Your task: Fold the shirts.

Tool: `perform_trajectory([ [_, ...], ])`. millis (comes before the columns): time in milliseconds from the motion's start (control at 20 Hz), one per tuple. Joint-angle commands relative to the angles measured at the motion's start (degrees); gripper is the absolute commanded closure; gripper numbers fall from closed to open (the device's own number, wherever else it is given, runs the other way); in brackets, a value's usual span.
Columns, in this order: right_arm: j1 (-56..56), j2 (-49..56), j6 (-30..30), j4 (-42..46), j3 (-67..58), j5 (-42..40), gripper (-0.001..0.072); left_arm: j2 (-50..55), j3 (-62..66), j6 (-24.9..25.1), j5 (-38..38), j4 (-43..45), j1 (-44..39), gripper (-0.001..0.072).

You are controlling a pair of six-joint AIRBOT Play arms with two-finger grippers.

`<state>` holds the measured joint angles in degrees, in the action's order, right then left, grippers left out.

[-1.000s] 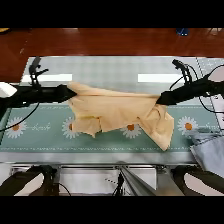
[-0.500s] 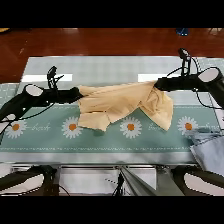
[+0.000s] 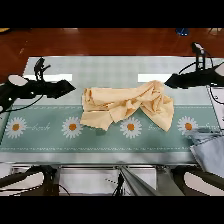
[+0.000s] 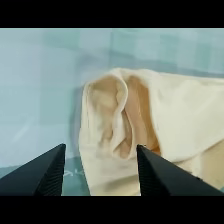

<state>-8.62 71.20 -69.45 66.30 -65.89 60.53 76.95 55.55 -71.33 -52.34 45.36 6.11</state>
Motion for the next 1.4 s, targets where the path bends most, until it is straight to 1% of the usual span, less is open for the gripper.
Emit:
perform_trajectory([
  [0, -6.71, -3.43, -0.46, 13.38, -2.01, 12.74, 0.0231, 0.66, 1.31, -0.42, -15.63, 1.86, 6.14, 0.0160],
  [100, -12.33, -3.39, -0.44, 11.78, -0.74, 16.52, 0.0220, 1.92, -1.03, -0.26, -16.96, 1.79, 5.92, 0.0159],
  [300, -21.59, -3.39, 0.72, -0.26, 4.92, 16.85, 0.0221, 6.54, -3.56, 0.46, -17.53, 1.42, 1.46, 0.0145],
  [350, -22.93, -3.41, 1.51, -2.56, 6.16, 16.85, 0.0221, 7.91, -3.52, 1.75, -17.51, 0.24, -0.13, 0.0097],
  [400, -23.58, -3.39, 1.90, -3.58, 7.08, 16.74, 0.0221, 9.05, -3.52, 2.51, -17.33, -1.51, -1.53, 0.0084],
  [500, -23.58, -3.39, 2.75, -3.74, 7.89, 16.46, 0.0222, 11.21, -3.50, 3.69, -16.52, -4.74, -4.22, 0.0084],
  [700, -23.58, -3.45, 2.75, -3.96, 7.87, 16.22, 0.0222, 14.08, -3.50, 3.85, -14.10, -9.77, -8.26, 0.0095],
  [750, -23.58, -3.45, 2.75, -3.98, 7.87, 16.22, 0.0222, 14.34, -3.50, 3.80, -13.60, -10.75, -9.09, 0.0109],
  [850, -23.58, -3.45, 2.73, -3.96, 7.87, 16.22, 0.0222, 14.43, -3.50, 3.10, -11.98, -11.13, -10.45, 0.0112],
  [900, -23.58, -3.45, 2.73, -3.96, 7.87, 16.22, 0.0222, 14.43, -3.50, 3.15, -11.43, -11.13, -10.86, 0.0250],
  [950, -23.58, -3.45, 2.73, -3.72, 7.89, 16.24, 0.0222, 14.43, -3.50, 3.19, -11.26, -11.13, -11.02, 0.0567],
  [1000, -23.61, -3.43, 2.73, -2.91, 7.89, 16.57, 0.0222, 14.43, -3.50, 3.41, -11.26, -11.13, -10.99, 0.0676],
  [1100, -23.74, -3.45, 3.28, -1.25, 9.07, 17.97, 0.0221, 14.43, -3.50, 3.89, -11.96, -11.13, -10.73, 0.0676],
  [1200, -24.17, -3.45, 3.41, -1.68, 13.75, 18.49, 0.0219, 14.40, -3.48, 5.81, -13.51, -11.10, -10.64, 0.0676],
  [1250, -24.17, -3.45, 4.02, -2.01, 16.94, 17.97, 0.0205, 14.40, -3.48, 6.23, -14.27, -11.10, -10.64, 0.0676],
  [1300, -24.17, -3.43, 4.44, -4.17, 20.70, 16.79, 0.0123, 14.40, -3.48, 6.23, -14.80, -11.13, -10.64, 0.0676],
  [1350, -24.17, -3.45, 5.29, -6.88, 23.93, 15.63, 0.0120, 14.40, -3.48, 6.78, -15.34, -11.13, -10.64, 0.0676],
])
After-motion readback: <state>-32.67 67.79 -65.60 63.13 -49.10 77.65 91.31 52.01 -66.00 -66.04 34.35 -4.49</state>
